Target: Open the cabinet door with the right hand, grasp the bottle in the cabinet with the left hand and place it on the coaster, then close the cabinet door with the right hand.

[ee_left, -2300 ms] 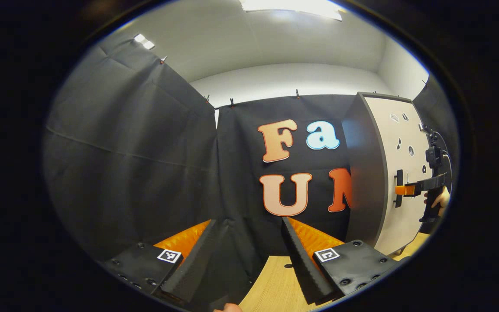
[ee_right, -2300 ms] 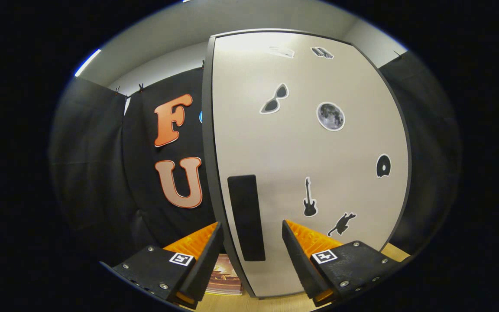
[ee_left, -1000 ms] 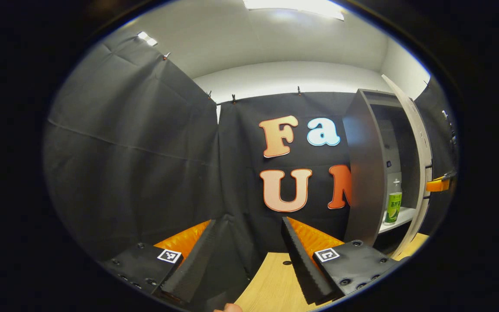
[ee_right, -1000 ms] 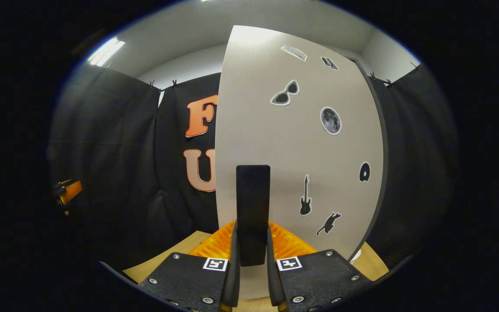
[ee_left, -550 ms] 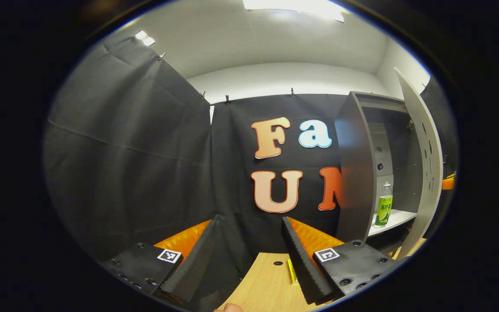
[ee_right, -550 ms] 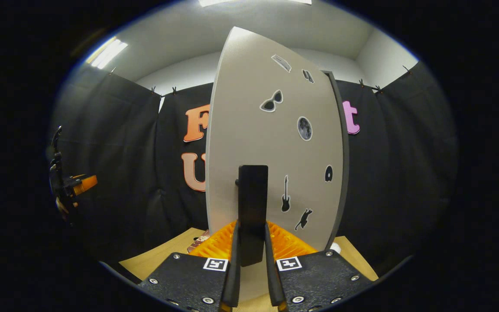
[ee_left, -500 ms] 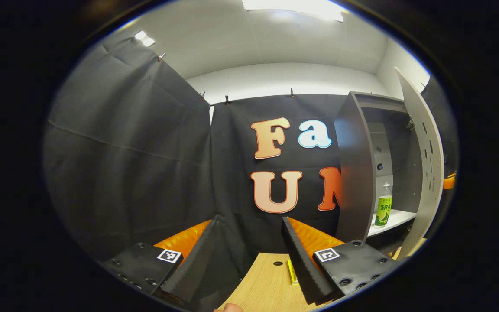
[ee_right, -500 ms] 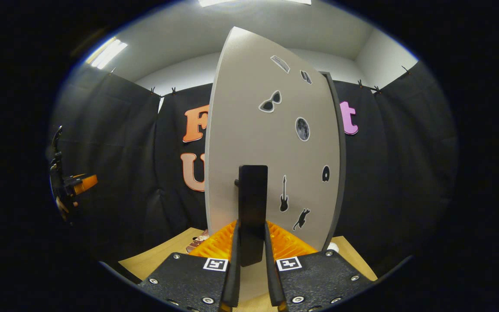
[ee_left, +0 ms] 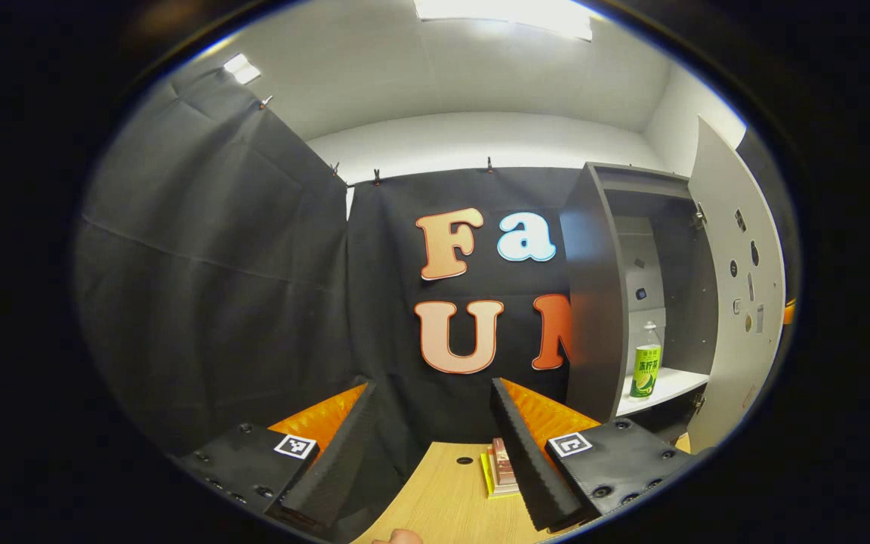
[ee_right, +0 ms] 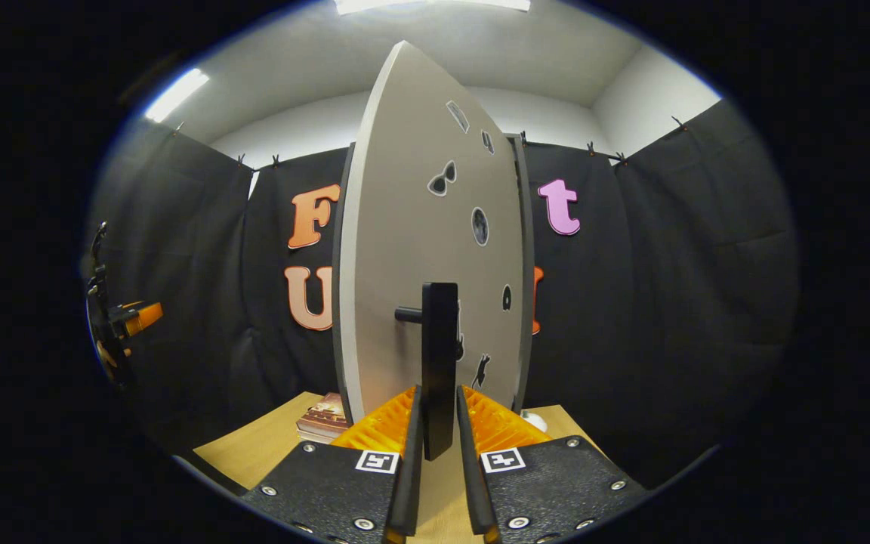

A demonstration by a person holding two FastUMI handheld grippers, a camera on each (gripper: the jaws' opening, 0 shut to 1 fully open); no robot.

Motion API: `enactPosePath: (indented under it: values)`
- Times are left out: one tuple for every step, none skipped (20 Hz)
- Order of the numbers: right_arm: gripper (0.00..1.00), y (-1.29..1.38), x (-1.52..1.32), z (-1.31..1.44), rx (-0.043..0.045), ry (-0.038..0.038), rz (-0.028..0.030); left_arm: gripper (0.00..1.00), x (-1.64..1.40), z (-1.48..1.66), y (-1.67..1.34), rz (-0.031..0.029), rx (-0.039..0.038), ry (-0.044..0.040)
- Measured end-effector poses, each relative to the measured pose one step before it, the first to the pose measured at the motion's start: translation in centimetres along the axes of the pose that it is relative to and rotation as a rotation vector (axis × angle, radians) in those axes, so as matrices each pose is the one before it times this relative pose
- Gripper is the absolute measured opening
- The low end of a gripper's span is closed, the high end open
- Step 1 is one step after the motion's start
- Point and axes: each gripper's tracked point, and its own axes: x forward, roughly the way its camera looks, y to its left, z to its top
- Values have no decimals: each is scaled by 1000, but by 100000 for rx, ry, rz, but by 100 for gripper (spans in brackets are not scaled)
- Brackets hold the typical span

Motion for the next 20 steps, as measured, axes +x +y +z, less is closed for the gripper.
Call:
enactPosePath:
  values:
    - [25,-244,-13,15,31,-157,-856,96,-11,42,-218,-309,-176,7]
    - [25,-300,-295,103,334,-318,-913,93,58,6,-259,-336,-208,-78]
    - [30,-316,49,65,524,-32,-1173,93,58,-21,-254,-390,-222,0]
    - [30,-354,77,84,706,-259,-1376,93,27,-49,-247,-445,-166,94]
    - [25,-410,247,17,9,-172,-1295,93,-43,-126,-213,-415,-110,114]
    - [25,-524,-171,-12,-450,-304,-1418,96,6,-45,-190,-332,8,83]
    - [25,-924,-386,-114,-357,-278,-1563,96,25,-87,-96,-182,38,117]
    - [25,-1568,-1104,-261,-126,-259,-1722,96,49,-61,-145,-127,58,75]
    - [25,-1212,-869,-225,-290,-305,-1664,99,93,-40,-152,-105,-112,107]
    - [25,-1789,-2458,-60,-486,-1213,-1669,93,90,-115,-192,-280,-192,151]
    - [25,-1248,-1416,-19,-805,-827,-1657,93,94,-215,-230,-294,-305,281]
    - [25,-647,-623,320,-695,-796,-1536,93,134,-158,-331,-501,-465,33]
    - [21,-751,-619,292,-319,-933,-1764,99,134,-67,-372,-569,-459,-47]
    - [25,-642,-307,544,-205,-830,-2027,96,174,-201,-436,-565,-220,544]
    - [25,-883,-458,365,-711,-1102,-2026,96,190,-372,-553,-933,-97,536]
    - [25,-765,-230,325,-1092,-962,-2377,96,184,-272,-714,-933,-191,618]
    - [25,-969,-321,207,-1107,-927,-3016,96,185,-392,-827,-1253,-253,640]
    - [20,-862,-244,256,-1042,-670,-2645,94,211,-260,-1203,-2015,-258,500]
    - [25,-826,-338,73,-860,-199,-2223,94,187,-221,-1050,-1842,-279,229]
    - [25,-586,-167,-204,-489,530,-1408,94,261,-292,-1408,-2121,-528,475]
